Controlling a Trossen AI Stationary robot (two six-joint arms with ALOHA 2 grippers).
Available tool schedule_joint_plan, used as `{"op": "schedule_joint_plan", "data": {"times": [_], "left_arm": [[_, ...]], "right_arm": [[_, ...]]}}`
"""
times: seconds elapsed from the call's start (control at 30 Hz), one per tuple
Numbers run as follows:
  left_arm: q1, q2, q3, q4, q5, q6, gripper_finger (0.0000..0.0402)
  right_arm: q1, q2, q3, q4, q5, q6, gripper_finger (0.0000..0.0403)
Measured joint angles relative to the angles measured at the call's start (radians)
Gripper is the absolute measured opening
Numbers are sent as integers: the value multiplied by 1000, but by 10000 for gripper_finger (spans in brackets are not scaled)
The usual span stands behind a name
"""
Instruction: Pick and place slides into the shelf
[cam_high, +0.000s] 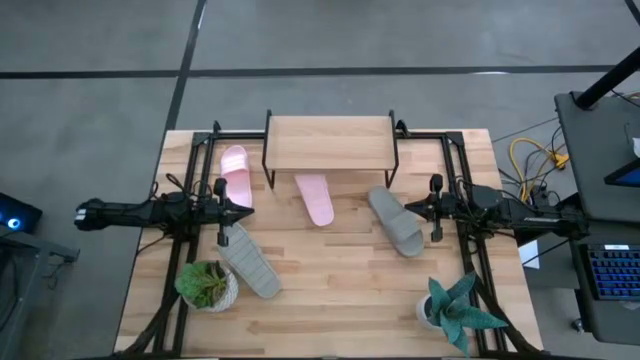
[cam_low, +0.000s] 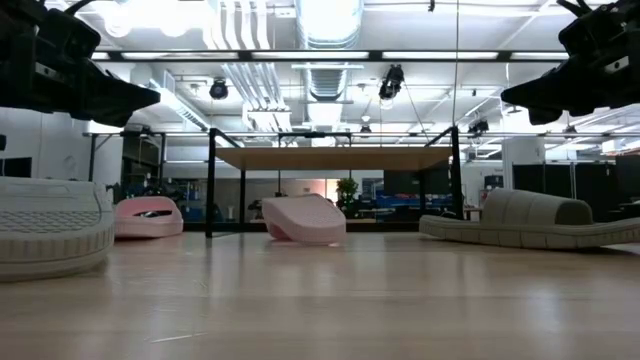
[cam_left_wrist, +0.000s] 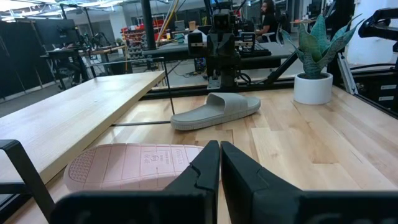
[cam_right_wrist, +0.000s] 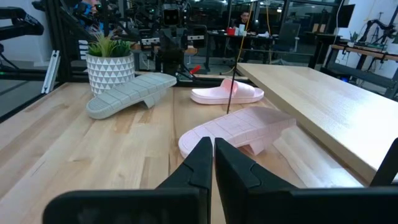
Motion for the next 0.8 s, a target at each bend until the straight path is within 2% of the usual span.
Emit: {"op": "schedule_joint_plan", "data": {"times": [0.63, 0.8], "left_arm": [[0, 0, 0, 0, 0, 0, 0], [0, 0, -2, 23, -4, 3, 0]], "right_arm": [[0, 0, 0, 6, 0, -53, 9], [0, 0, 0, 34, 0, -17, 9]]}}
